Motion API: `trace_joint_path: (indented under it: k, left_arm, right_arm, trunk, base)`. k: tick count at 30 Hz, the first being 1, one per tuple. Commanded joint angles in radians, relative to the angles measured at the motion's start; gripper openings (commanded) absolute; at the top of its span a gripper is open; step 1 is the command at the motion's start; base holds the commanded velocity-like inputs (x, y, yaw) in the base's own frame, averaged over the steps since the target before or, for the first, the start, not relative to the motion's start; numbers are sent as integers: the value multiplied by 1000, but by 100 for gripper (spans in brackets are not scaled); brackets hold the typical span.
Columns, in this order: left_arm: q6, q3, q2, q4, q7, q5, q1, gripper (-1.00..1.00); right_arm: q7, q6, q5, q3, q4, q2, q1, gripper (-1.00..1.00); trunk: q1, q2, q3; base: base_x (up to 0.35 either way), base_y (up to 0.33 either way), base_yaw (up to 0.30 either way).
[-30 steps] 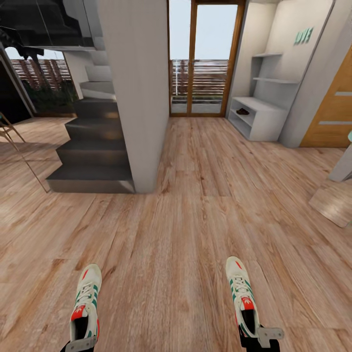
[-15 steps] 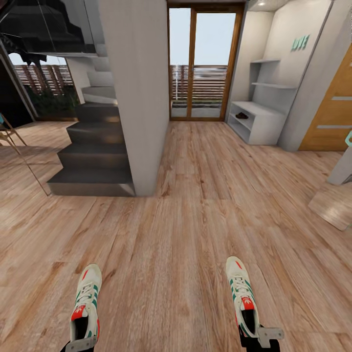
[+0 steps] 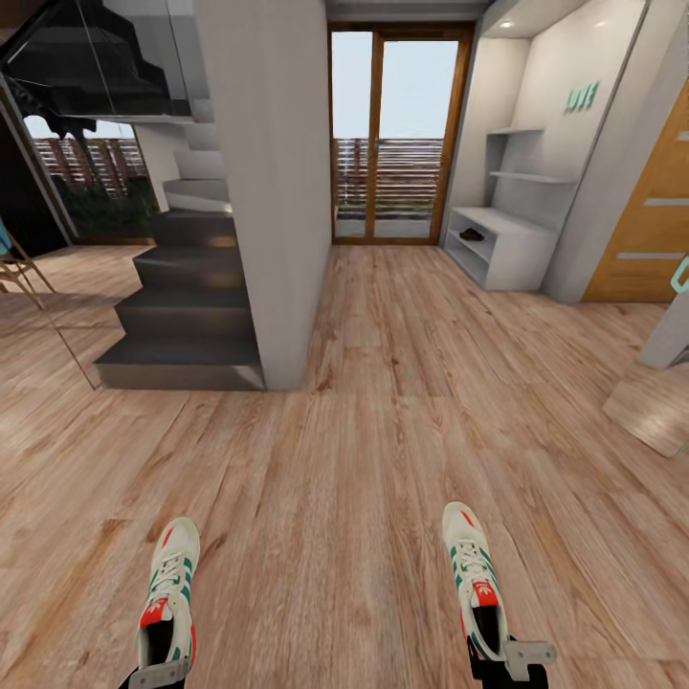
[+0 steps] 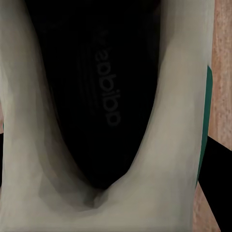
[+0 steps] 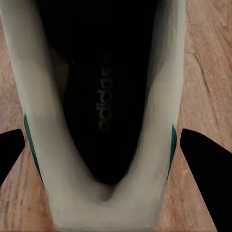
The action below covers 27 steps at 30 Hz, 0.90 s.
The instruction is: Pick up the two gym shoes and the two sandals from the corridor floor and place them onto the hallstand (shoe rack) in the corridor, making sure they are on the rack and not on the floor. Arrange them so the two gym shoes are next to each other and the two sandals are next to each other.
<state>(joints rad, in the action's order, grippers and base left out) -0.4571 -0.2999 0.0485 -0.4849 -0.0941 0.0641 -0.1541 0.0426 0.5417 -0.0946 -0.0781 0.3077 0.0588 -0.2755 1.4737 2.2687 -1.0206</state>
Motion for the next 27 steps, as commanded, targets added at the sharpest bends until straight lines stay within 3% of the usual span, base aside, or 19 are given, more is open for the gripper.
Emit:
trace_joint_path:
  k: [1, 27]
  left_arm:
    - [-3, -8, -1, 1, -9, 7, -1, -100]
    - [-3, -10, 5, 0, -7, 5, -1, -100]
  right_arm:
    - [3, 3, -10, -5, -1, -1, -1, -100]
    - [3, 3, -10, -5, -1, -1, -1, -100]
  trunk:
    - [0, 0, 1]
    - [0, 0, 41]
  base:
    - [38, 0, 0]
    - [214, -177, 0]
